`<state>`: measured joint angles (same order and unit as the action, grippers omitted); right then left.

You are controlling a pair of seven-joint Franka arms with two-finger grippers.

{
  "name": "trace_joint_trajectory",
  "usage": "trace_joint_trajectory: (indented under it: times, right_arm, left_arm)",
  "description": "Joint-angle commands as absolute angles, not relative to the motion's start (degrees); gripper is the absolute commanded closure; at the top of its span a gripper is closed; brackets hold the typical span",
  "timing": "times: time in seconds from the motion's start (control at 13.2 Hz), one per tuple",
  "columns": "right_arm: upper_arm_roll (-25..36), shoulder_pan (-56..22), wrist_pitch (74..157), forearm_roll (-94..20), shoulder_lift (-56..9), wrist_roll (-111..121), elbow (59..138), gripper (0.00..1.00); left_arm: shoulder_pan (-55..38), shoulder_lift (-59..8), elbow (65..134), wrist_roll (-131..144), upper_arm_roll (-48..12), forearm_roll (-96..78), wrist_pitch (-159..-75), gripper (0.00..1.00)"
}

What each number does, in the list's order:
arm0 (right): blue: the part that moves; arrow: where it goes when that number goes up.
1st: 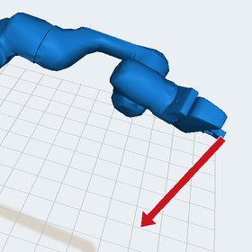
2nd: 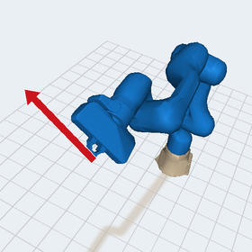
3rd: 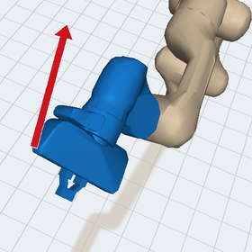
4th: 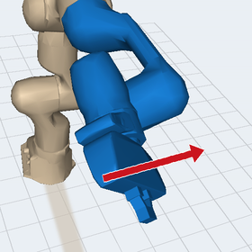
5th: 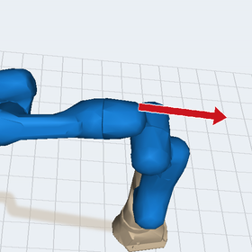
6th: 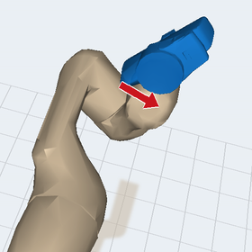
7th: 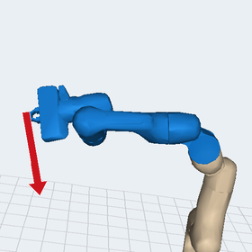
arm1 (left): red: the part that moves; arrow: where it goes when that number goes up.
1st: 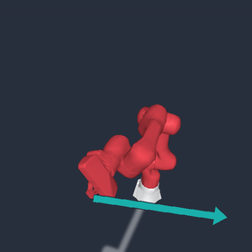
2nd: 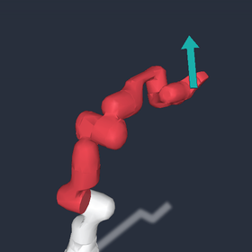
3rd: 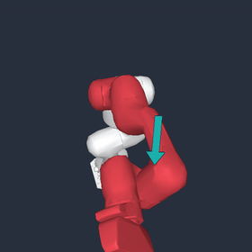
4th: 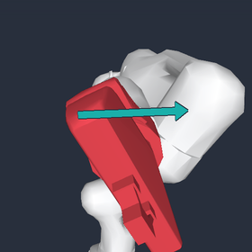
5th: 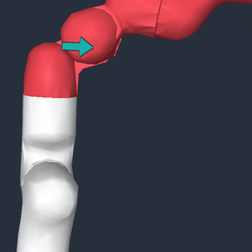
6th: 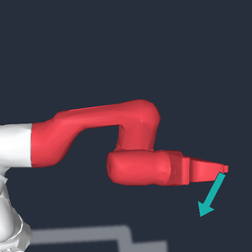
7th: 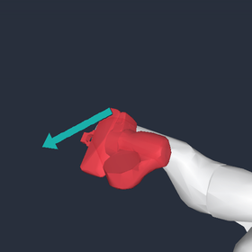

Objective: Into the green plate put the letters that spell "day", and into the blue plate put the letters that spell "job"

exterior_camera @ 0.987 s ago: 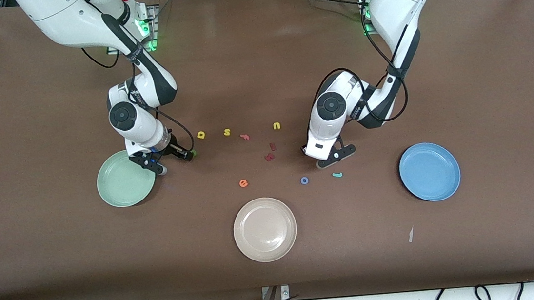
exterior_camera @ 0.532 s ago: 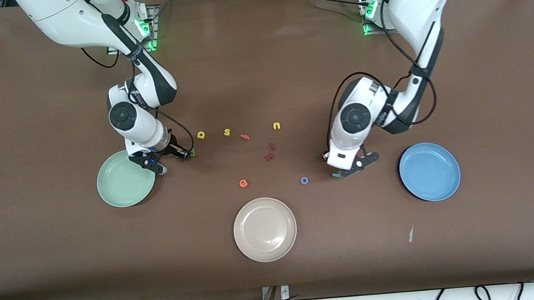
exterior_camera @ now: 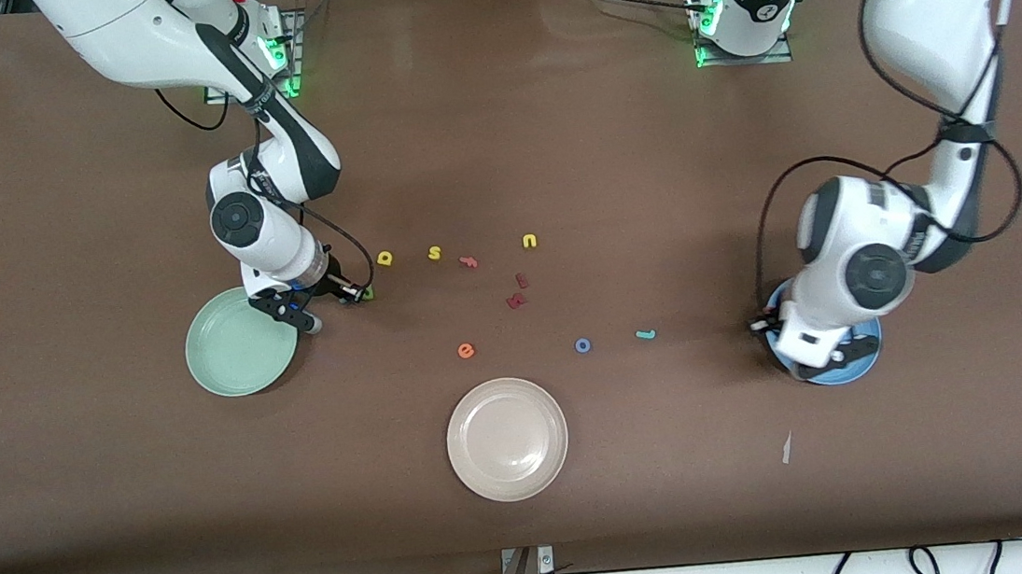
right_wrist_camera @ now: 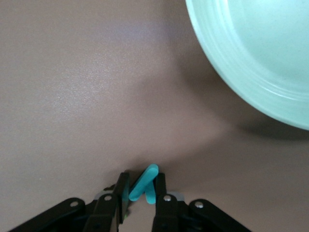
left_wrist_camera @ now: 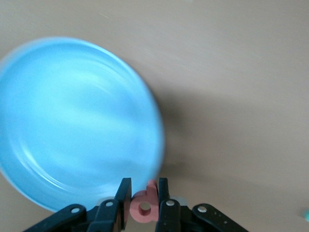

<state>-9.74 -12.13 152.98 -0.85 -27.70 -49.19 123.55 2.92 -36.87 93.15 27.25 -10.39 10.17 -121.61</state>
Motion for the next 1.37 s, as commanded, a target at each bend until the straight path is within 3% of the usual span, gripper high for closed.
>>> trace_joint_trajectory:
  times: [0.0, 0.08, 0.15, 0.23, 0.46, 0.91, 1.06, 1.14, 1.29]
  right_arm:
    - [-9.5, -12.7, 153.5, -0.8, -28.0, -48.8, 124.0, 1.00]
    - [-8.9, -12.7, 153.1, -0.8, -26.7, -47.6, 123.8, 1.00]
    - [-8.1, -12.6, 150.5, -0.8, -25.0, -45.3, 123.4, 1.00]
    - [-7.2, -12.4, 146.2, -0.9, -23.1, -42.5, 122.2, 1.00]
    - [-4.6, -11.8, 137.7, -0.9, -20.8, -34.6, 117.8, 1.00]
    - [0.2, -8.0, 137.9, -0.9, -21.0, -17.2, 117.6, 0.99]
    - [0.2, -7.8, 138.0, -1.3, -21.2, -18.1, 117.7, 0.58]
    - [0.1, -7.8, 137.9, -1.7, -21.1, -18.4, 117.7, 0.50]
    - [-1.7, -7.9, 137.7, -1.4, -20.9, -24.0, 117.7, 0.48]
  left_arm:
    - [7.3, -38.5, 90.8, 19.0, -10.6, 9.7, -120.9, 0.84]
    - [8.1, -39.0, 90.8, 19.0, -10.6, 9.6, -121.5, 0.74]
    - [8.2, -39.3, 90.9, 19.4, -10.5, 9.5, -122.7, 0.41]
    - [8.5, -39.6, 90.9, 19.7, -10.5, 9.5, -123.6, 0.00]
    - [7.5, -40.0, 90.2, 31.7, -10.5, 9.1, -123.7, 0.00]
    - [-2.4, -46.2, 80.6, 73.7, -10.7, 8.4, -123.7, 0.00]
    - [-5.5, -47.8, 77.6, 82.7, -11.0, 6.6, -123.7, 0.00]
    - [-7.3, -48.8, 75.5, 86.7, -11.0, 5.7, -123.7, 0.00]
    - [-9.0, -49.9, 73.1, 95.8, -11.0, 3.8, -123.7, 0.00]
